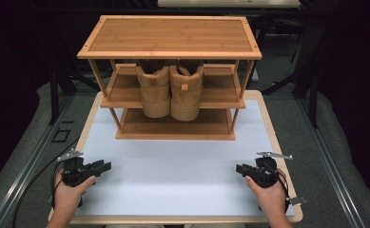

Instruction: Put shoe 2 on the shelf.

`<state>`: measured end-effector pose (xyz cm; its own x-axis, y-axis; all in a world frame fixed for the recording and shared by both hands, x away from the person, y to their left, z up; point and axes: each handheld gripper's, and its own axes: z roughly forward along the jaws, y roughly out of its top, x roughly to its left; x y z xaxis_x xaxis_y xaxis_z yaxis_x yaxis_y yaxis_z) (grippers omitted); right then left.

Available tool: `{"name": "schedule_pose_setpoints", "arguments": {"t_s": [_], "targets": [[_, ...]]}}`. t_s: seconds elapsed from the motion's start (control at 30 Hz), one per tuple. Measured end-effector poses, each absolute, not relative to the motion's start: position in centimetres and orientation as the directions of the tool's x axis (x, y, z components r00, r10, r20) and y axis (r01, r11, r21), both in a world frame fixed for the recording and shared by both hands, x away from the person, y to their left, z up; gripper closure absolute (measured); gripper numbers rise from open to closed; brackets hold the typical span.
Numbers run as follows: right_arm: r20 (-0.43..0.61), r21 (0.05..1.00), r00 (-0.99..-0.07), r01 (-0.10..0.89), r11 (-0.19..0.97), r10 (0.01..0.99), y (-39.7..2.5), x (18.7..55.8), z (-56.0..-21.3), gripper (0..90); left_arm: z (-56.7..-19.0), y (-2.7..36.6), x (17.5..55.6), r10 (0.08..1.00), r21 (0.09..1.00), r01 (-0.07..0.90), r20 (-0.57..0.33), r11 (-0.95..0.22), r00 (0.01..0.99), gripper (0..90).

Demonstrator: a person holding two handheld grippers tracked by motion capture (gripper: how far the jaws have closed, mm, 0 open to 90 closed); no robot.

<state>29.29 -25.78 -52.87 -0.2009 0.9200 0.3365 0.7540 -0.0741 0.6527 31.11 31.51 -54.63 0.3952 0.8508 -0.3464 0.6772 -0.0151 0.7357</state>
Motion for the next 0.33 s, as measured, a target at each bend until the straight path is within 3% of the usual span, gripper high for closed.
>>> {"name": "schedule_pose_setpoints", "arguments": {"t_s": [0.2,0.23,0.33], "targets": [[0.252,0.714,-0.171,0.697,-0.064,0.953,-26.4,28.3,-54.2,51.7,-55.3,31.6,30.9,0.871,0.756,0.651,-0.275,-0.066,0.408,43.3],[0.197,0.751,-0.143,0.658,-0.055,0.97,-26.5,28.2,-54.8,47.2,-55.5,31.4,31.1,0.871,0.755,0.648,-0.247,-0.103,0.425,43.1],[0.172,0.771,-0.144,0.635,-0.042,0.974,-26.5,28.2,-55.4,45.3,-55.7,31.2,31.2,0.875,0.746,0.652,-0.216,-0.139,0.434,42.0]]}}
